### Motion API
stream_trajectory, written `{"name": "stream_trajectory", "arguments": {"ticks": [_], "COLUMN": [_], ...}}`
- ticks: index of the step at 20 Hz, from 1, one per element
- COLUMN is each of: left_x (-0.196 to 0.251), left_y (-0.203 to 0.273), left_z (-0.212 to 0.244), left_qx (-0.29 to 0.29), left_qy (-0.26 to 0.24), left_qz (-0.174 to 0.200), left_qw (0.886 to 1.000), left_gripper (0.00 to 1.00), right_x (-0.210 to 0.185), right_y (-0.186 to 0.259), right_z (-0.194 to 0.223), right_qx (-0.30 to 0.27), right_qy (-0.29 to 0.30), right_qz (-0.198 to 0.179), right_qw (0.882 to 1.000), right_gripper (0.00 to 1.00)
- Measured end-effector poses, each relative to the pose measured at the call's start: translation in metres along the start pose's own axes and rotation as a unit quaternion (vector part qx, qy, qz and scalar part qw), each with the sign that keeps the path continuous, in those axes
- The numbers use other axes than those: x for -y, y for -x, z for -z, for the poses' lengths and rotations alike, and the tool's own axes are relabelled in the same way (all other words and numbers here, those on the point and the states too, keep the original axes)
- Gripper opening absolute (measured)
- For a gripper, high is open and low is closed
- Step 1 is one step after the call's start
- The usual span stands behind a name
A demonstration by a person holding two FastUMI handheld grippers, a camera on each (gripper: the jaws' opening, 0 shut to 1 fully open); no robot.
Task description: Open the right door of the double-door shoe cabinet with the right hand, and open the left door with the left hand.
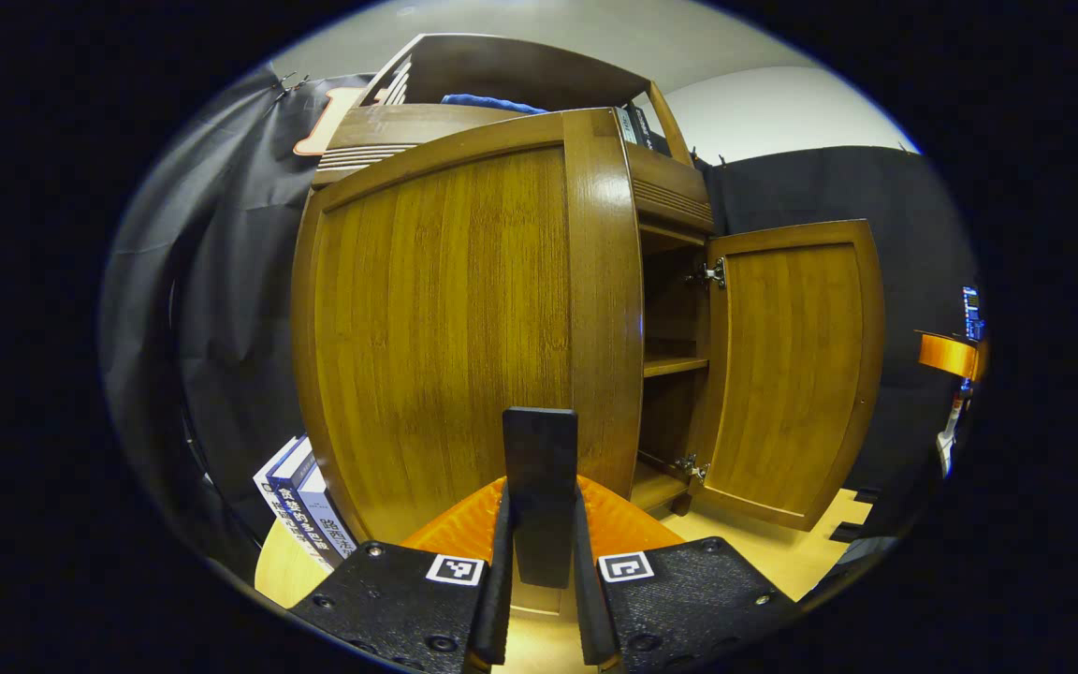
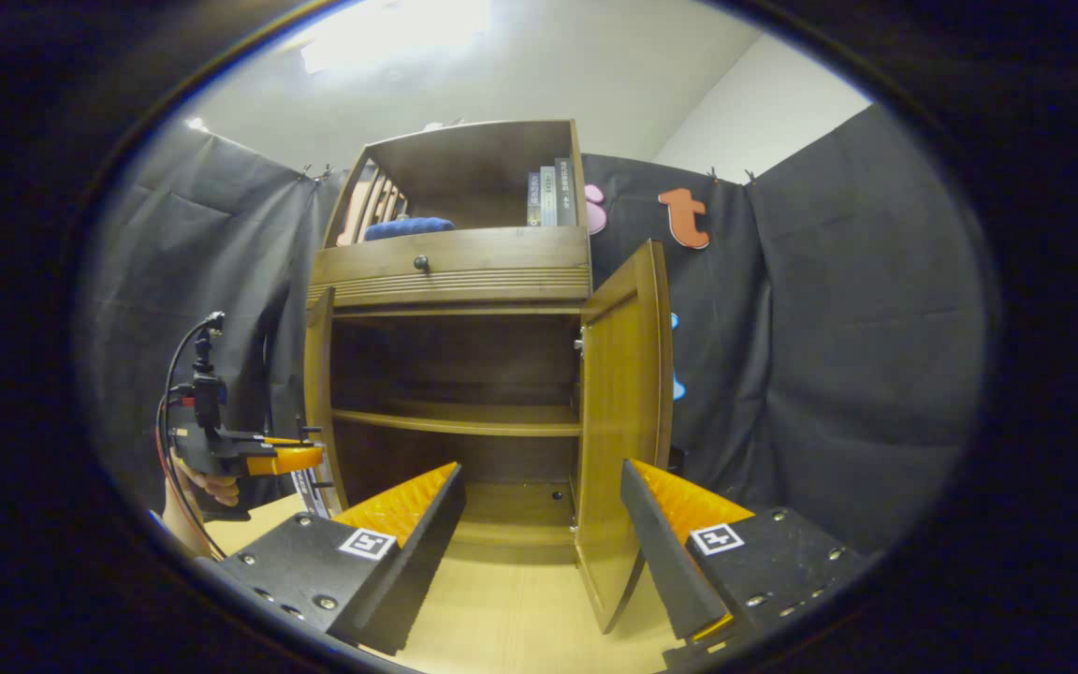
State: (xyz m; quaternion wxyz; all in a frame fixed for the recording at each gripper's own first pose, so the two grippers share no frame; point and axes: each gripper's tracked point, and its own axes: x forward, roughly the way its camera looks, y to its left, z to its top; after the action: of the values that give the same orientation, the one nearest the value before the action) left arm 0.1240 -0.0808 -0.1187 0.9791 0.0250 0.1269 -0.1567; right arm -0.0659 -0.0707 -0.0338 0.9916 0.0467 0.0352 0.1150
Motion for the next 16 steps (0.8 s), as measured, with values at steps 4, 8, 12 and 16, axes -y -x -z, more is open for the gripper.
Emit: {"name": "stream_trajectory", "arguments": {"ticks": [4,8,12,16], "left_x": [-0.002,-0.007,-0.008,-0.012], "left_y": [0.003,0.007,0.010,0.012], "left_z": [0.000,-0.002,-0.003,-0.005], "left_qx": [0.006,0.014,0.022,0.027], "left_qy": [0.001,0.003,0.011,0.010], "left_qz": [0.001,-0.003,-0.006,-0.015], "left_qw": [1.000,1.000,1.000,0.999], "left_gripper": [0.31,0.30,0.31,0.30], "right_x": [-0.011,-0.022,-0.031,-0.039], "right_y": [0.001,-0.002,-0.005,-0.009], "right_z": [0.002,0.007,0.012,0.019], "right_qx": [0.001,0.000,0.001,-0.001], "right_qy": [0.002,-0.001,-0.004,-0.017], "right_qz": [-0.008,-0.018,-0.025,-0.034], "right_qw": [1.000,1.000,1.000,0.999], "right_gripper": [0.96,0.96,0.96,0.96]}}
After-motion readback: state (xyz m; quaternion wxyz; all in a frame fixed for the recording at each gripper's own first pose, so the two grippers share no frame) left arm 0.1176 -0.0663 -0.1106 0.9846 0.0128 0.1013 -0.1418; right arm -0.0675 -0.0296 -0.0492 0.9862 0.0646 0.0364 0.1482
